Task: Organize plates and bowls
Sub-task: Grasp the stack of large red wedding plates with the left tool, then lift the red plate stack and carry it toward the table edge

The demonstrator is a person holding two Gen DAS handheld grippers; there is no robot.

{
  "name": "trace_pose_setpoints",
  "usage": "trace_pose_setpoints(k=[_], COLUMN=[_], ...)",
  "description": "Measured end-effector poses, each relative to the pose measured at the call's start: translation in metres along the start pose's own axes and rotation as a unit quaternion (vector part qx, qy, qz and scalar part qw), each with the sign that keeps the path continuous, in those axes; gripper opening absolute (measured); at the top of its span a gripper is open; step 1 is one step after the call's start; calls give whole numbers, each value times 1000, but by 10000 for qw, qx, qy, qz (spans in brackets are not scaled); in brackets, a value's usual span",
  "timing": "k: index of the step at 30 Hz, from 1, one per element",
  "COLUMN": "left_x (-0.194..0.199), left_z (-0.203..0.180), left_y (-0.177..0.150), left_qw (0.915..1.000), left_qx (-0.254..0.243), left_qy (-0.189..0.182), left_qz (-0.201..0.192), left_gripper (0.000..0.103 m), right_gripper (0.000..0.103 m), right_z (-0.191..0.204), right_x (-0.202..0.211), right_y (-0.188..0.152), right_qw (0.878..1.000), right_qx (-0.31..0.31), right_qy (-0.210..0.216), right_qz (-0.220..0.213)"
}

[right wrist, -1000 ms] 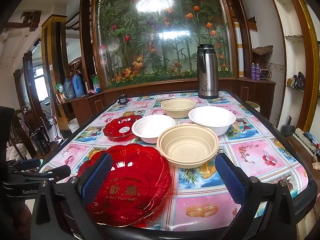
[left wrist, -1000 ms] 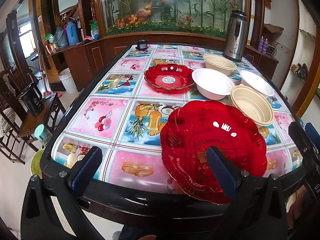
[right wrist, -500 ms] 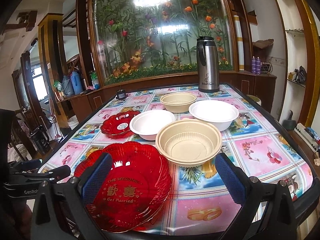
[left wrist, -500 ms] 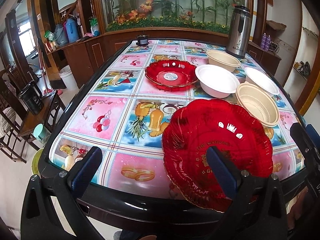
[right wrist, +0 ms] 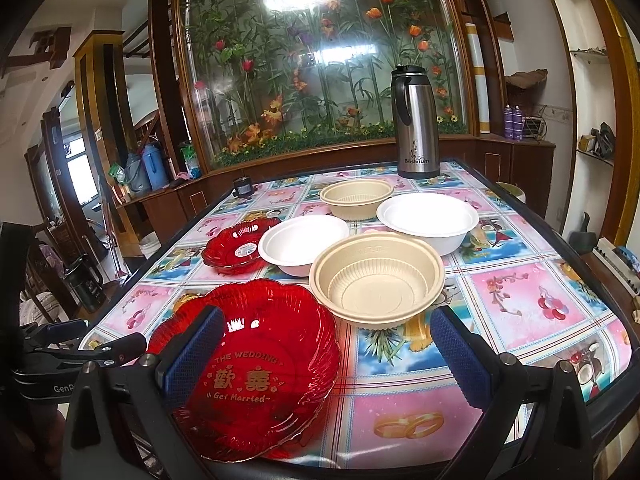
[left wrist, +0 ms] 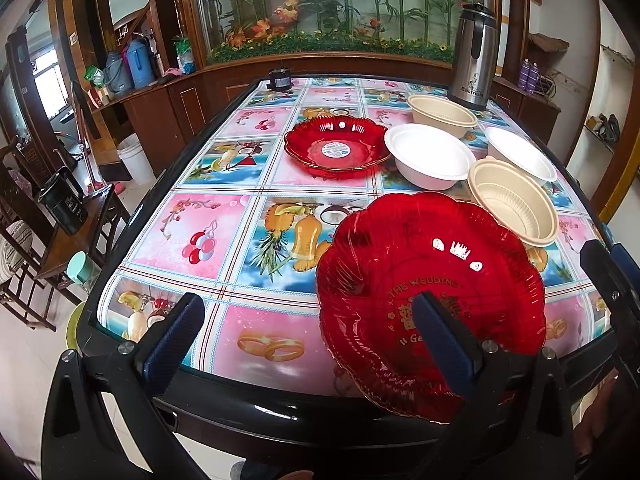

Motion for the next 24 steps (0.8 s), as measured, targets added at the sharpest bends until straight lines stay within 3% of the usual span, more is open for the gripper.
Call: trace_pose_setpoints(k=[11, 16, 24], left_x=[-10, -28, -35], left_z=[5, 7, 2], left_y=[-1, -4, -2], left_qw=[9998, 9989, 9986], left_qx=[35, 105, 62], left_qy=[-62, -161, -222], left_qz=[178, 430, 485], left_gripper=[103, 103, 103], right_gripper=[103, 103, 103], right_z=[1, 4, -4], right_x=[-1, -7, -23], right_y=[-1, -1, -2], right_qw=[10000, 9997, 9976], right_qx=[-47, -76, -383], right_qy=[-15, -109, -181], right_qz=[73, 207, 544])
Point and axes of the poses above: each gripper's, at about its wrist camera, not at the fingertips, and x roughly against the way its jaws point, z to its left, y to its top, the point moved 1 cm from there along -x, roughly the way its jaws point, and after that the axes turned 9 degrees about -x, right-handed, at the moved point
